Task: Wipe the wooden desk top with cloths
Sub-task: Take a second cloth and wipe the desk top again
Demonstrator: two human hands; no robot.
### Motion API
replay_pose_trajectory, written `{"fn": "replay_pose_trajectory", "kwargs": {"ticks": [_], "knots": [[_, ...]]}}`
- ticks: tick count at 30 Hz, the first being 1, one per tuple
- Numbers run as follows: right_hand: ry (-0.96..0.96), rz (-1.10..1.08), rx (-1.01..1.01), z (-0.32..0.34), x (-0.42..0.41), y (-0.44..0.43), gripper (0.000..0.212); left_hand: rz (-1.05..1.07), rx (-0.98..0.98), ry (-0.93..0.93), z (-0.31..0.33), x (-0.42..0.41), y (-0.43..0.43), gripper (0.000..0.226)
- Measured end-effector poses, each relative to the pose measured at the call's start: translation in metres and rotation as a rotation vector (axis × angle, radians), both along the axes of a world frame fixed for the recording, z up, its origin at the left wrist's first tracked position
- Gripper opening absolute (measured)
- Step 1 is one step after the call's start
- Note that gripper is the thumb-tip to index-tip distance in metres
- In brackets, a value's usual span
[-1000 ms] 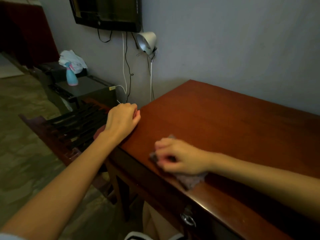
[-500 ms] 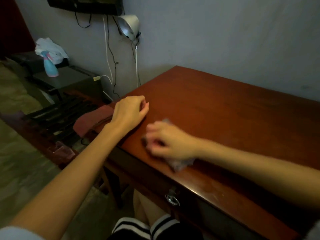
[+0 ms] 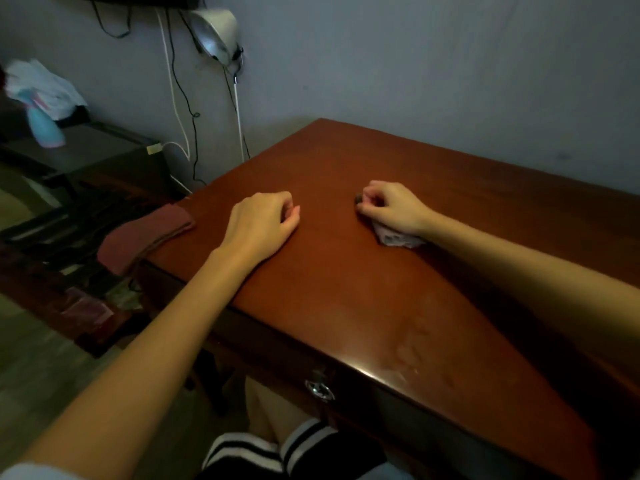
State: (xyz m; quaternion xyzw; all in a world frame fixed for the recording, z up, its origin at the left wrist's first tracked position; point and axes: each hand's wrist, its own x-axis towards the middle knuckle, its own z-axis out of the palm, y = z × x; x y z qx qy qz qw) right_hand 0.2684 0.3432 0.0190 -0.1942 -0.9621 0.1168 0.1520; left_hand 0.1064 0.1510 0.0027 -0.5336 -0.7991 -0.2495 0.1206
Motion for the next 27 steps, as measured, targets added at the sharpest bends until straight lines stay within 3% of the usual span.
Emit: {"fn": "replay_pose_trajectory", "kwargs": {"ticks": [3, 7, 11, 15, 20, 23, 25, 27], "knots": [[-0.035, 0.111, 0.057, 0.003, -0.012, -0.047, 0.024, 0.007, -0.011, -0.009, 0.0, 0.0, -0.001, 0.026], [-0.023, 0.542, 0.003, 0.0, 0.015, -0.16, 0.014, 0.029, 0.0, -0.006, 0.0, 0.0, -0.002, 0.027], [-0.052, 0.718, -0.09, 0.006, 0.054, -0.196, 0.026, 0.001, 0.002, -0.008, -0.001, 0.0, -0.004, 0.027], [-0.065, 0.623, -0.117, 0.007, 0.067, -0.143, 0.03, 0.007, 0.0, 0.019, -0.001, -0.001, -0.002, 0.026], [0.03, 0.104, -0.072, 0.004, 0.043, -0.02, 0.039, -0.005, -0.021, 0.007, -0.002, -0.002, -0.001, 0.026], [-0.027, -0.137, 0.009, 0.0, 0.011, 0.011, 0.032, -0.018, -0.013, -0.014, 0.0, -0.001, -0.003, 0.026], [-0.064, -0.087, 0.069, 0.0, -0.008, -0.011, 0.028, -0.02, -0.015, -0.018, 0.001, 0.0, -0.004, 0.026], [-0.058, 0.1, 0.091, -0.001, -0.013, -0.06, 0.025, -0.008, -0.017, -0.013, 0.0, 0.001, -0.004, 0.026]]}}
